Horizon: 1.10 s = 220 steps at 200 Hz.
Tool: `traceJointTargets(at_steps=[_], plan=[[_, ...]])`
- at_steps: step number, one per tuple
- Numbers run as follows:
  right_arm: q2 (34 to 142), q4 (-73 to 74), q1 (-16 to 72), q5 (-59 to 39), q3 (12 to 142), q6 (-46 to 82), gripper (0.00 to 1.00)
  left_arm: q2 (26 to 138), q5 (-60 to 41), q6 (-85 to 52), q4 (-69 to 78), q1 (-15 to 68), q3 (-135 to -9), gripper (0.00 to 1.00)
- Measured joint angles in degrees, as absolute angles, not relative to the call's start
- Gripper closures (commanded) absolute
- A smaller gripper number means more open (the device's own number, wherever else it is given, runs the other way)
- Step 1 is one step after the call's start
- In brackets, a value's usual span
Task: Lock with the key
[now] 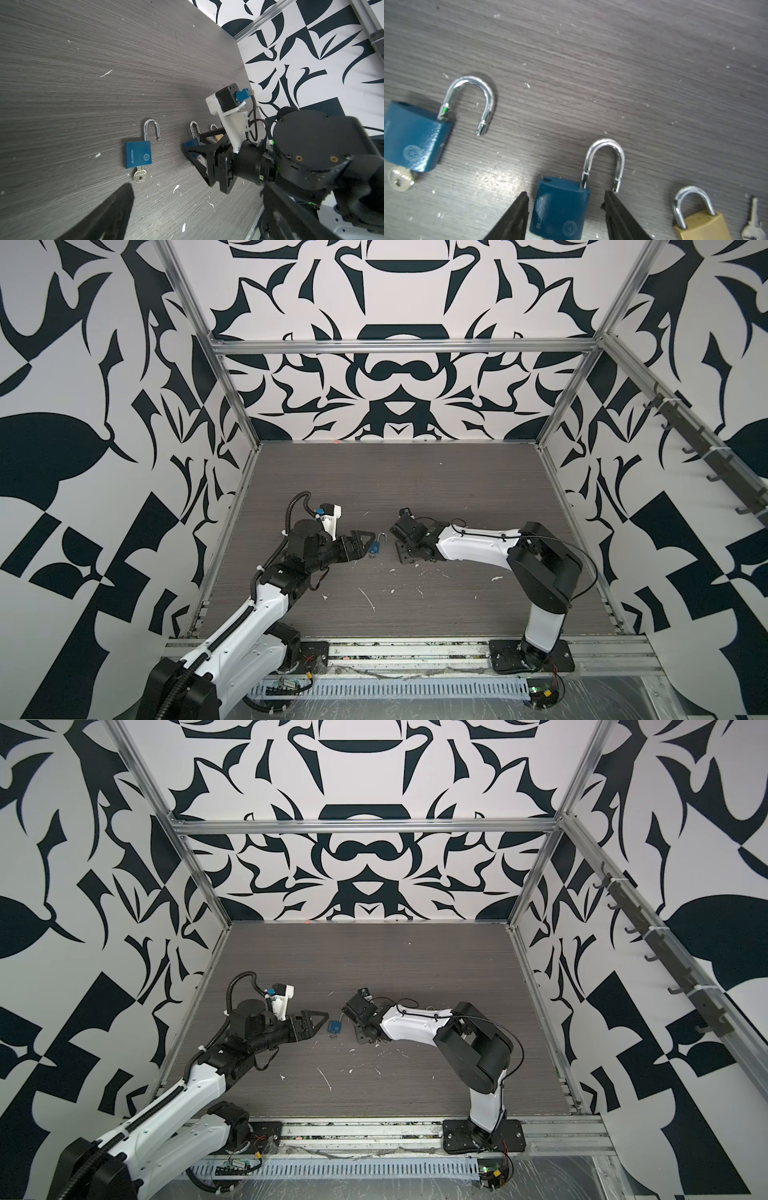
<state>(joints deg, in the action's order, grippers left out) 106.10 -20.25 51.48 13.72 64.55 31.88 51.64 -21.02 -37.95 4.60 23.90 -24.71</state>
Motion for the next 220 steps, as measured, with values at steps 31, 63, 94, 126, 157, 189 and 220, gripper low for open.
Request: traceJointTargets(at_steps=[31, 63, 94, 126, 157, 189, 220], plan=[[106.9, -20.3, 51.7, 13.5, 64.8, 31.9, 0.41, 52.5, -21.6, -38.0, 5.1, 23.8, -24.7, 0.0], [107.0, -20.3, 51.8, 13.3, 64.9, 31.9, 0.43, 53.1, -21.9, -38.0, 5.3, 23.8, -24.7, 0.0], [107.0, -20.4, 51.9, 12.8, 64.9, 31.9, 0.47, 53.6, -22.0, -37.9, 5.5, 23.7, -24.7, 0.0], [107.0, -20.3, 51.9, 12.5, 64.9, 31.7, 0.5, 54.7, -22.1, -38.0, 6.2, 23.7, -24.7, 0.0], [107.0, -20.3, 51.9, 12.1, 64.9, 31.2, 0.57, 55.9, -22.4, -38.1, 7.2, 23.7, -24.7, 0.0], [107.0, -20.3, 51.9, 11.9, 64.9, 30.9, 0.61, 56.9, -23.0, -38.5, 8.3, 23.7, -24.7, 0.0], [107.0, -20.2, 51.9, 11.8, 64.9, 30.0, 0.68, 57.4, -23.5, -39.0, 8.9, 23.7, -24.7, 0.0]])
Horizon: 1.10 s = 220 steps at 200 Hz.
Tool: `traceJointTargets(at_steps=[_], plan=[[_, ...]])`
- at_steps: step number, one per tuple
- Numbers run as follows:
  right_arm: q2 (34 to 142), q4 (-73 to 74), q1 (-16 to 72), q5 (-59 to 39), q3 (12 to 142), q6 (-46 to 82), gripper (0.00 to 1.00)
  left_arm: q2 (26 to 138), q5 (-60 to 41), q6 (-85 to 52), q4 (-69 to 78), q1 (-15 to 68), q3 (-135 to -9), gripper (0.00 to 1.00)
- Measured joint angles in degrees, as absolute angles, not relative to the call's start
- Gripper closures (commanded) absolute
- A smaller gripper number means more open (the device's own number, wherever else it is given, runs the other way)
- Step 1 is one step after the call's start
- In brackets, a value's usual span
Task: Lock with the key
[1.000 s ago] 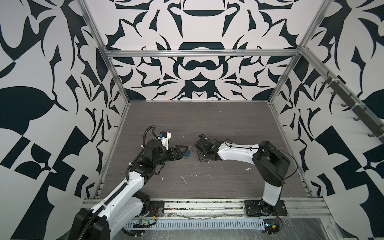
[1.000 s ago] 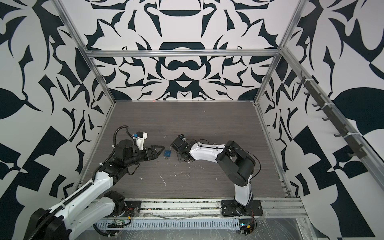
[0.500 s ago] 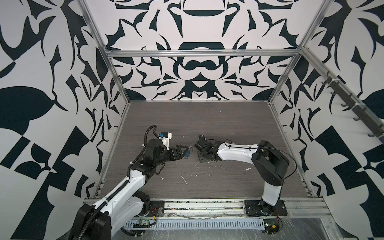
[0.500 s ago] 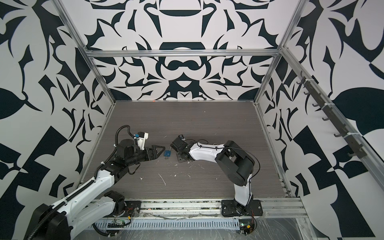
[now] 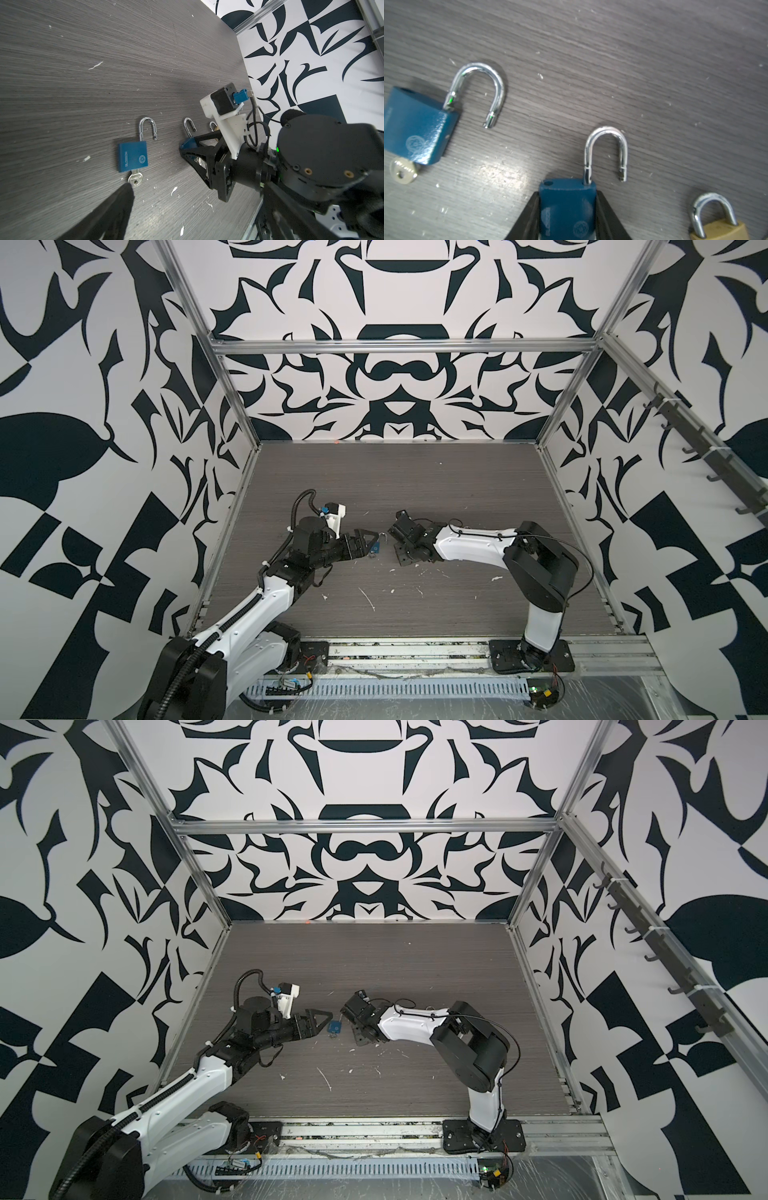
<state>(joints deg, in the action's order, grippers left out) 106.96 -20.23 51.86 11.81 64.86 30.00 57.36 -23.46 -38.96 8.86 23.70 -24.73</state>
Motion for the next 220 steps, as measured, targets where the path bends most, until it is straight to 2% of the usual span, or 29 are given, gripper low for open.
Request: traceJointTargets(at_steps=[10, 17, 24, 83, 136, 151, 158, 220], plan=[[106.9, -20.1, 51.9, 11.5, 64.8, 29.5, 0.75, 57.6, -23.5, -39.0, 9.0, 23.7, -24.7, 0.0], [106.8, -19.8, 51.8, 11.2, 64.6, 29.1, 0.85, 57.8, -23.5, -39.0, 9.0, 23.7, -24.7, 0.0], [106.5, -19.4, 51.7, 10.6, 64.3, 28.6, 1.0, 58.1, -23.5, -39.0, 9.1, 23.7, -24.7, 0.0], [102.3, -15.9, 49.9, 3.7, 60.1, 20.9, 1.0, 61.3, -23.6, -39.0, 10.2, 23.6, -24.8, 0.03], [91.9, -11.8, 49.9, 0.6, 54.7, 10.3, 1.0, 68.4, -25.3, -40.7, 15.1, 23.6, -24.9, 0.14], [90.1, -10.6, 49.9, -0.3, 54.2, 8.3, 1.0, 72.1, -26.5, -42.2, 17.9, 23.6, -25.3, 0.14], [89.6, -10.0, 49.9, -0.7, 54.0, 7.4, 1.0, 73.9, -27.2, -43.1, 19.3, 23.6, -25.4, 0.19], [89.1, -9.1, 50.4, -4.2, 54.3, 2.9, 1.0, 80.4, -30.9, -48.3, 28.4, 24.6, -27.5, 0.18]])
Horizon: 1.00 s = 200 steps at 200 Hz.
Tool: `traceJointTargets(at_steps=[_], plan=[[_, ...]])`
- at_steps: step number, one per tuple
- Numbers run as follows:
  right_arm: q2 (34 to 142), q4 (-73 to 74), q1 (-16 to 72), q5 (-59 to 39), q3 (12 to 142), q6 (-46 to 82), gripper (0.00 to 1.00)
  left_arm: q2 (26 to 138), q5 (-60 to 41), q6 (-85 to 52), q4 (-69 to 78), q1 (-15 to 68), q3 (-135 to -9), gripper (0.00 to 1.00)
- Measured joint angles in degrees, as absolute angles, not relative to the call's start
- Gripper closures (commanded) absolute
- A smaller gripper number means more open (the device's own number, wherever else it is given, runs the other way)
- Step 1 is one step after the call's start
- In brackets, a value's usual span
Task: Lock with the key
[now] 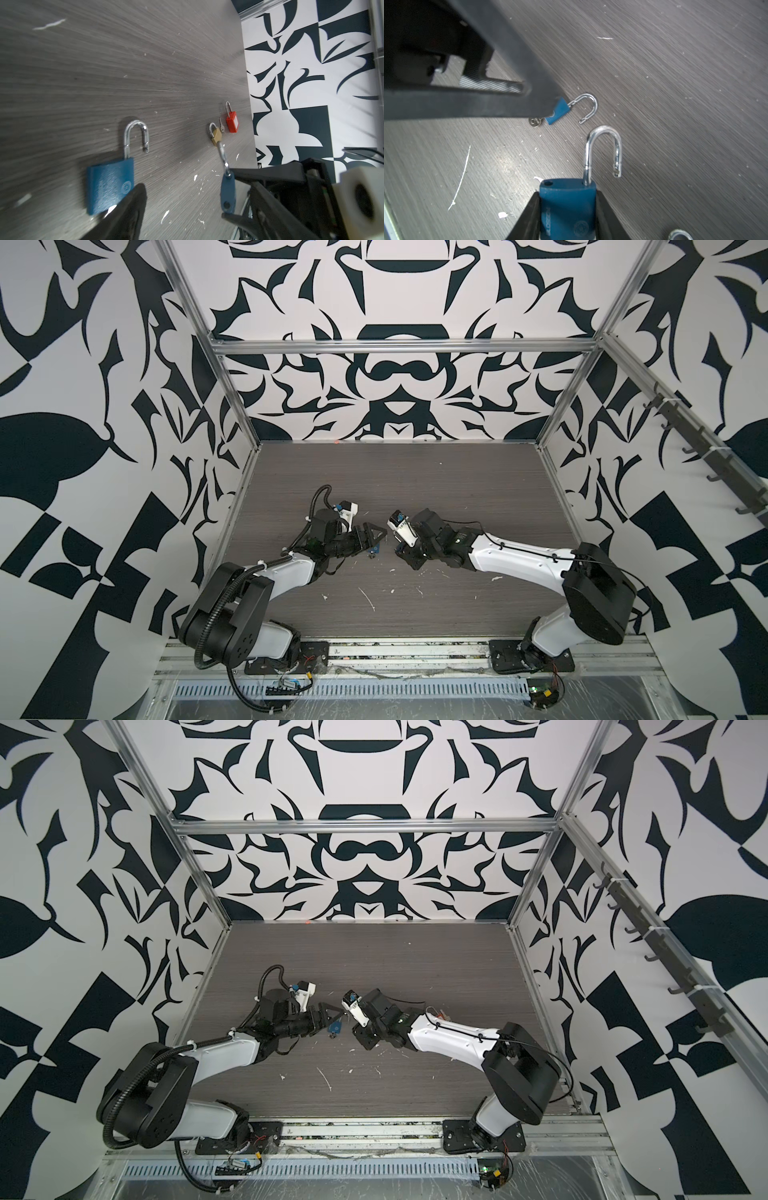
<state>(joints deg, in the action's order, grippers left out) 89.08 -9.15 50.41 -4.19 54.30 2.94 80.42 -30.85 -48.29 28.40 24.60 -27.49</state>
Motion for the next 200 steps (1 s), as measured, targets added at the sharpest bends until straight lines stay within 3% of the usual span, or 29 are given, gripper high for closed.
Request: traceJointTargets(at_steps=[57, 163, 200], plan=[[89.7, -9.6, 52.2, -4.3, 57.5, 1.4, 1.0, 82.1, -32.8, -50.2, 31.7, 25.4, -29.3, 0.24], [89.7, -12.1, 53.5, -3.0, 59.3, -0.2, 1.0, 85.2, -36.8, -53.9, 36.8, 26.1, -29.6, 0.69], [90.0, -12.8, 53.6, -1.9, 59.6, -0.6, 1.0, 86.8, -37.9, -54.5, 38.0, 26.6, -30.5, 0.75]])
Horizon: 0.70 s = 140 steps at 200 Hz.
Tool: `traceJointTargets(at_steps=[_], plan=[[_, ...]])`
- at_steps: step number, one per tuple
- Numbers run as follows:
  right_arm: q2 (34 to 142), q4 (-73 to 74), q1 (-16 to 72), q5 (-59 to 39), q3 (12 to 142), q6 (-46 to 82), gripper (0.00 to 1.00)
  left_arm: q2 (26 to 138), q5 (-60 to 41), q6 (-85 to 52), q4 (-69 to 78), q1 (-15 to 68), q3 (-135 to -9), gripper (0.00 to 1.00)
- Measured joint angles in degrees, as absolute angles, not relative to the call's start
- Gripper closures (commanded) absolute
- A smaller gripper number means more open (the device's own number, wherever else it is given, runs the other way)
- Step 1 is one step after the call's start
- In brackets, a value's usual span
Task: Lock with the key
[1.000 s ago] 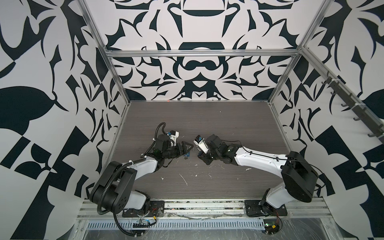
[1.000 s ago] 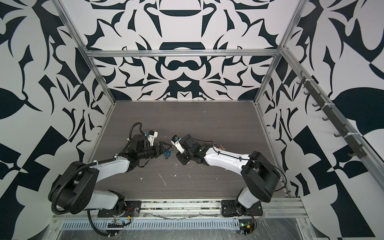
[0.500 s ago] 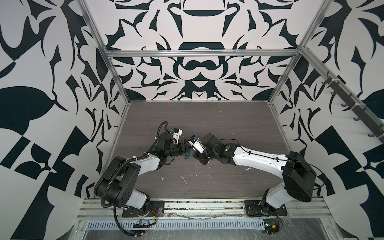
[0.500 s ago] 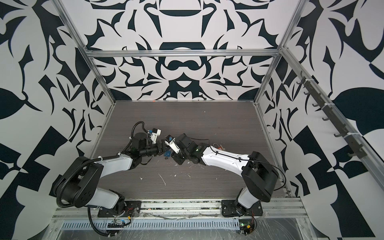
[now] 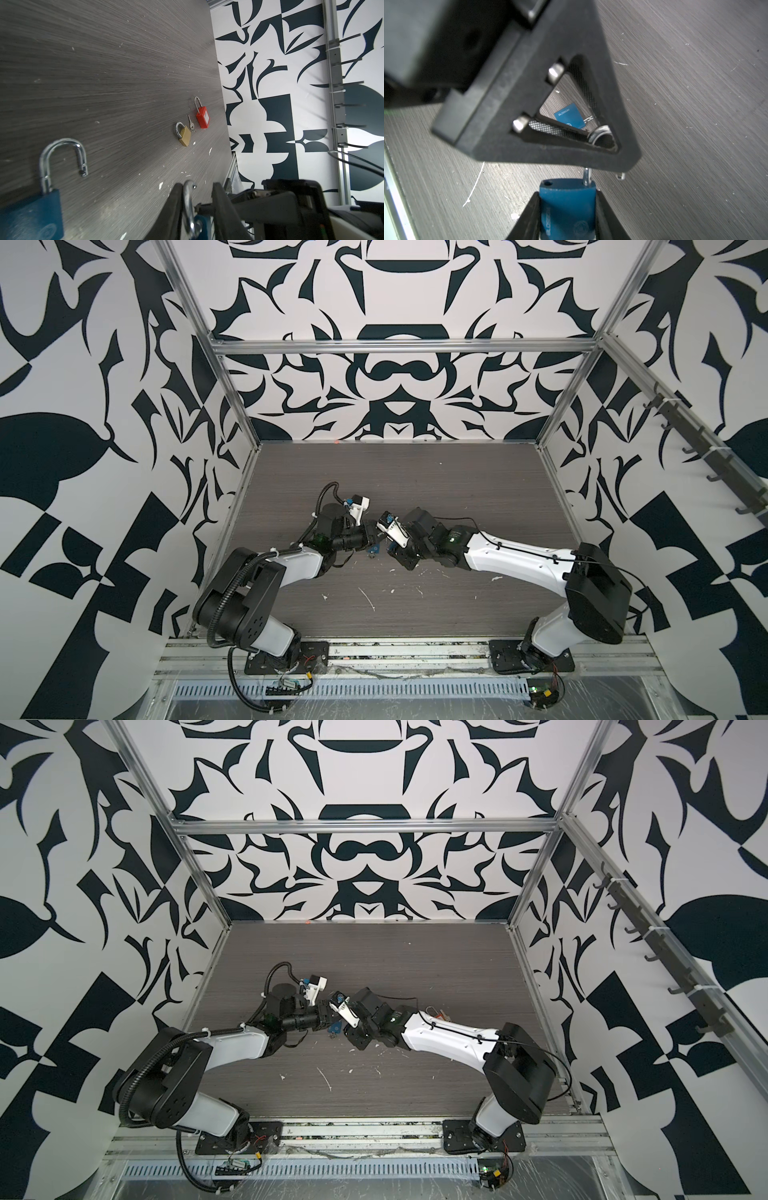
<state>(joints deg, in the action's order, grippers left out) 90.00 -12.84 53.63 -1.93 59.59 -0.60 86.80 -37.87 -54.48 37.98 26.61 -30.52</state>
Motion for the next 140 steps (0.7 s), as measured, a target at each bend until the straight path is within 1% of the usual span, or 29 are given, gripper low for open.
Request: traceJointTargets(at_steps=[11, 34, 56, 70, 82, 87, 98, 111, 117, 140], plan=[[90.1, -13.0, 53.7, -1.8, 59.8, -0.8, 1.0, 87.3, -38.2, -54.5, 38.2, 26.7, -30.7, 0.76], [90.1, -13.0, 53.7, -1.7, 60.1, -1.3, 1.0, 88.6, -38.8, -55.0, 38.7, 27.2, -31.3, 0.82], [90.1, -13.1, 53.7, -1.5, 60.1, -1.5, 1.0, 89.5, -39.4, -55.7, 39.7, 27.4, -31.4, 0.91], [90.1, -13.3, 53.7, -1.1, 60.1, -1.5, 1.0, 89.6, -39.7, -56.4, 40.7, 27.4, -31.5, 1.0], [90.1, -13.3, 53.7, -0.7, 60.1, -1.6, 1.0, 89.6, -39.7, -56.7, 41.1, 27.4, -31.5, 1.0], [90.1, -13.1, 53.7, -0.5, 60.1, -1.6, 0.94, 89.7, -39.7, -56.8, 41.2, 27.4, -31.5, 1.0], [90.1, -13.0, 53.7, 0.1, 60.1, -1.4, 0.73, 89.7, -39.7, -57.1, 41.4, 27.4, -31.5, 1.0], [89.9, -13.1, 53.6, 0.7, 60.1, -0.3, 0.57, 89.7, -39.7, -57.2, 41.7, 27.4, -31.5, 1.0], [89.8, -13.5, 53.4, 0.6, 60.3, 0.3, 0.53, 89.7, -39.7, -57.3, 41.8, 27.4, -31.5, 1.0], [88.0, -17.9, 51.0, -2.0, 62.2, 6.2, 0.48, 89.7, -38.9, -57.5, 42.2, 27.4, -32.0, 1.0]])
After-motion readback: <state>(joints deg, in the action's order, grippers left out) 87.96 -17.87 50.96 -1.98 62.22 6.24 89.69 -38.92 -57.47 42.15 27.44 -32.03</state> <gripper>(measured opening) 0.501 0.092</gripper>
